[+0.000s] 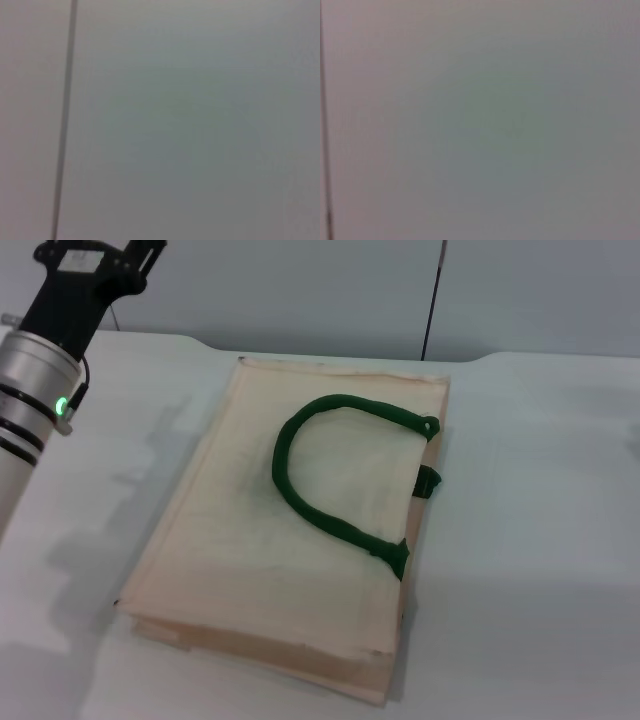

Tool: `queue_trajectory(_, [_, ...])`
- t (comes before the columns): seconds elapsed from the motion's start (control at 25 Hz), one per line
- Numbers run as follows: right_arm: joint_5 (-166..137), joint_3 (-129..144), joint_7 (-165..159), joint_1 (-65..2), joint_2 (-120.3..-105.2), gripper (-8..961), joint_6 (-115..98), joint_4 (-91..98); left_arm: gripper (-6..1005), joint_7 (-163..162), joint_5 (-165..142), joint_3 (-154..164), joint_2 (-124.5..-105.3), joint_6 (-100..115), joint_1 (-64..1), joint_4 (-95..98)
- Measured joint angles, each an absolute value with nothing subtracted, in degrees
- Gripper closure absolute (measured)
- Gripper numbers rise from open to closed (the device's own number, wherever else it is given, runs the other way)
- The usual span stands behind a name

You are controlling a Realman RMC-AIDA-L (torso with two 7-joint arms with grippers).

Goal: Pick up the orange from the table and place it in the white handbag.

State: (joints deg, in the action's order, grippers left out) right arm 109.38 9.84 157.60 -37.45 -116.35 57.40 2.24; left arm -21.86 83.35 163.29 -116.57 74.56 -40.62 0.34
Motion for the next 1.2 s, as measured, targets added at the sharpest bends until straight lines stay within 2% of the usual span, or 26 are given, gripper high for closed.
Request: queue_trajectory(1.2, [115.35, 9.61, 159.40, -37.99, -116.37, 61, 58.32, -0.21, 261, -22.40, 87.12, 163.51, -116.45, 72.71, -39.07, 4.47])
